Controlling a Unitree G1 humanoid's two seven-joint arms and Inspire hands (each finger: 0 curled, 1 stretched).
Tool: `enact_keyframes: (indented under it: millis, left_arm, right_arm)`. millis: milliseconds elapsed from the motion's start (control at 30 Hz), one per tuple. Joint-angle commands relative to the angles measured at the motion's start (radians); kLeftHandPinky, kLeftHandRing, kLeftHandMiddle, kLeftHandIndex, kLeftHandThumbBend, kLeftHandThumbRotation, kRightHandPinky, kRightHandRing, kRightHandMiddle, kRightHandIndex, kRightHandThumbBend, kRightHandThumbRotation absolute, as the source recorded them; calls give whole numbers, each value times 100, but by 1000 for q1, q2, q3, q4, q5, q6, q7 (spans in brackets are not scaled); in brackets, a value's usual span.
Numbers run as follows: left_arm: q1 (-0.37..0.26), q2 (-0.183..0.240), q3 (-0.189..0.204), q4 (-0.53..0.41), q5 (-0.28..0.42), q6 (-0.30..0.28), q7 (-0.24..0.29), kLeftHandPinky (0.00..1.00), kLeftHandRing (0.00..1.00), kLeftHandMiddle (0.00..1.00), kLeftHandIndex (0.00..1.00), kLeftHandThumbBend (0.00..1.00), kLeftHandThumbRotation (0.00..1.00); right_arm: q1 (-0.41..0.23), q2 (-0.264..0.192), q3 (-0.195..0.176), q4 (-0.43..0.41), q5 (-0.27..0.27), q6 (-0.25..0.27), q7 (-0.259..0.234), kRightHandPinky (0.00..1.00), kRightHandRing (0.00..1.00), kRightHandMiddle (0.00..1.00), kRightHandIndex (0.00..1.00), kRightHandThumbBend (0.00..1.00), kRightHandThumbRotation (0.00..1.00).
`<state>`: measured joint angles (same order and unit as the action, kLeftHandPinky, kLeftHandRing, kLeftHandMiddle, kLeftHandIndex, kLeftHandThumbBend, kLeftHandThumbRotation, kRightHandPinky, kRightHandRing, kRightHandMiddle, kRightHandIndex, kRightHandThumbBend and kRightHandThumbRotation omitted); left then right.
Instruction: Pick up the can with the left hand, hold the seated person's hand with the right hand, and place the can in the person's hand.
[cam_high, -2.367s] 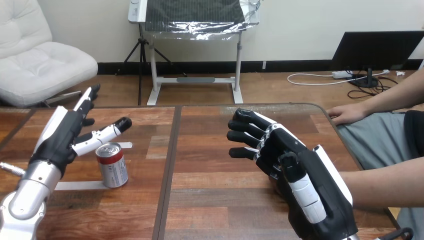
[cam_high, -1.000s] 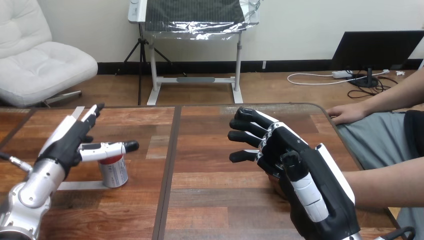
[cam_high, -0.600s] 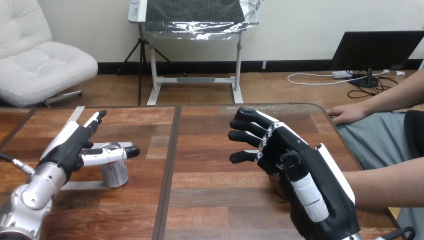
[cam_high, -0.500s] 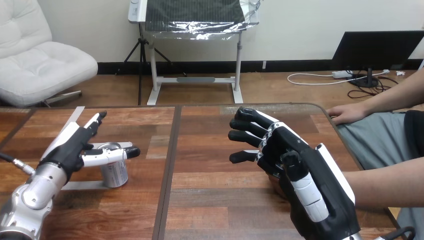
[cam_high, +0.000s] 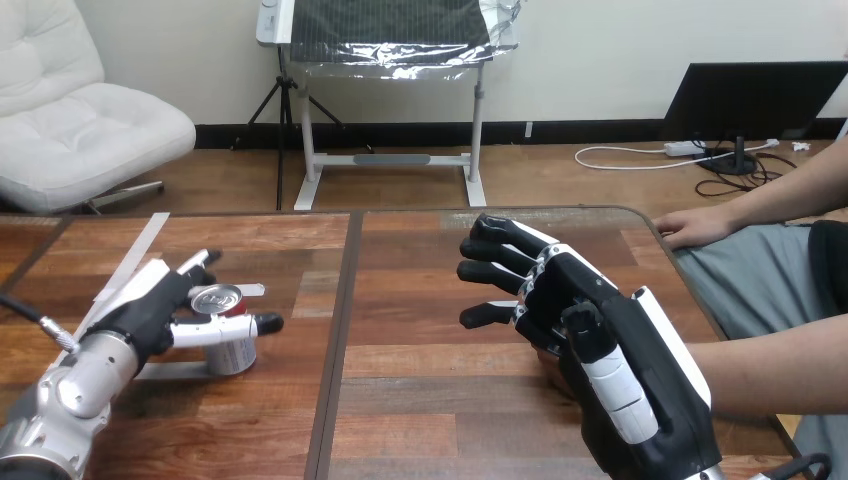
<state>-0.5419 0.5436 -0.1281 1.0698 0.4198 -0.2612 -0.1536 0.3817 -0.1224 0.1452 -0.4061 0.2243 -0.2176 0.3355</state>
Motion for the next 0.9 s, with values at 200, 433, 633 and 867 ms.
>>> enact_keyframes:
  millis: [200, 433, 633, 867]
  left_arm:
    - [-101, 27, -52, -18, 52, 49, 18, 67, 78, 84, 88, 100, 58]
    - [-100, 24, -71, -27, 77, 68, 40, 62, 74, 80, 85, 96, 57]
    - [-101, 22, -84, -27, 91, 73, 60, 62, 74, 80, 83, 93, 54]
    - [-102, 20, -94, -25, 103, 75, 75, 61, 74, 79, 81, 91, 48]
  right_arm:
    - [-42, 4, -11, -37, 16, -21, 0, 63, 81, 82, 81, 96, 82]
    - [-39, 3, -10, -41, 20, -17, 0, 63, 81, 82, 82, 96, 81]
    - [-39, 0, -10, -41, 20, -19, 2, 63, 81, 82, 82, 95, 81]
    - [-40, -1, -12, -36, 15, -28, 4, 64, 81, 82, 82, 95, 81]
